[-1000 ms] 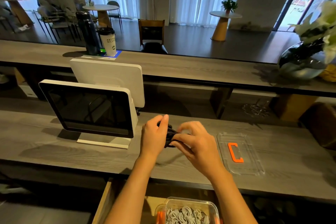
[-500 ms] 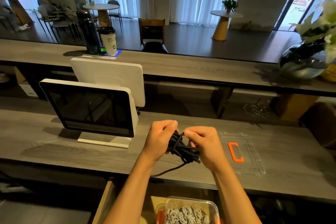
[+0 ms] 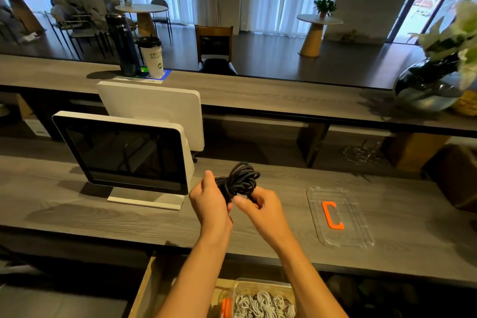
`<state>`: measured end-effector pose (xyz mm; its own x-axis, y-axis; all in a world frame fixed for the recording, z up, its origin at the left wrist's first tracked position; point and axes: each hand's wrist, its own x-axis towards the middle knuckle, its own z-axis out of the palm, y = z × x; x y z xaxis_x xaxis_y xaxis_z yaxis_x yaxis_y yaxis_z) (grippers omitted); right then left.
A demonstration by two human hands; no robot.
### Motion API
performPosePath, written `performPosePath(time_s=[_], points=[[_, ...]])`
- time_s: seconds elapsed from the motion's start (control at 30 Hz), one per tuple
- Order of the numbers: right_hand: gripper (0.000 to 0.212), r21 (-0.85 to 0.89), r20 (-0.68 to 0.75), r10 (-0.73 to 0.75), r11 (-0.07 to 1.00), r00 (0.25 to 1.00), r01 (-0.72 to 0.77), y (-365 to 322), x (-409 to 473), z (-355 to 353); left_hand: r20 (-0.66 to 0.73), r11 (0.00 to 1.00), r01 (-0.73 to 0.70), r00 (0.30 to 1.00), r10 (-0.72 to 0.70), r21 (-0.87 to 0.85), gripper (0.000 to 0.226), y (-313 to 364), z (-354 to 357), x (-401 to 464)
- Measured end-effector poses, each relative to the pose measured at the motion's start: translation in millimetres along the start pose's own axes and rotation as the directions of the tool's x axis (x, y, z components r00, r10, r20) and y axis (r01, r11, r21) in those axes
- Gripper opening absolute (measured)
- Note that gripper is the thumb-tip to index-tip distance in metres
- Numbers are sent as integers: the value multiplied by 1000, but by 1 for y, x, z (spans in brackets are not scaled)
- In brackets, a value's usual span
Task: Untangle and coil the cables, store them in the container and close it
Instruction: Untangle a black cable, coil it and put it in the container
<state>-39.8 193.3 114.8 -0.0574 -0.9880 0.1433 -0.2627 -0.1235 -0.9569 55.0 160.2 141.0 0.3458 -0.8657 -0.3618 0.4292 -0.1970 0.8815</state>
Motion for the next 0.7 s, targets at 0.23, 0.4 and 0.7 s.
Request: performPosePath(time_s=[0.23, 0.4, 0.7], points=[[54, -6, -157, 194, 980, 968, -197, -3, 2, 17, 11, 895, -369, 926, 378, 251, 45, -11, -3, 10], [59, 189, -112, 411, 902, 905, -387, -4, 6, 26, 139, 705, -560, 815, 562, 435, 47, -18, -5, 20], [40, -263, 303, 342, 927, 890, -266, -24, -2, -14, 422, 350, -676, 702, 573, 649, 45, -13, -14, 40]])
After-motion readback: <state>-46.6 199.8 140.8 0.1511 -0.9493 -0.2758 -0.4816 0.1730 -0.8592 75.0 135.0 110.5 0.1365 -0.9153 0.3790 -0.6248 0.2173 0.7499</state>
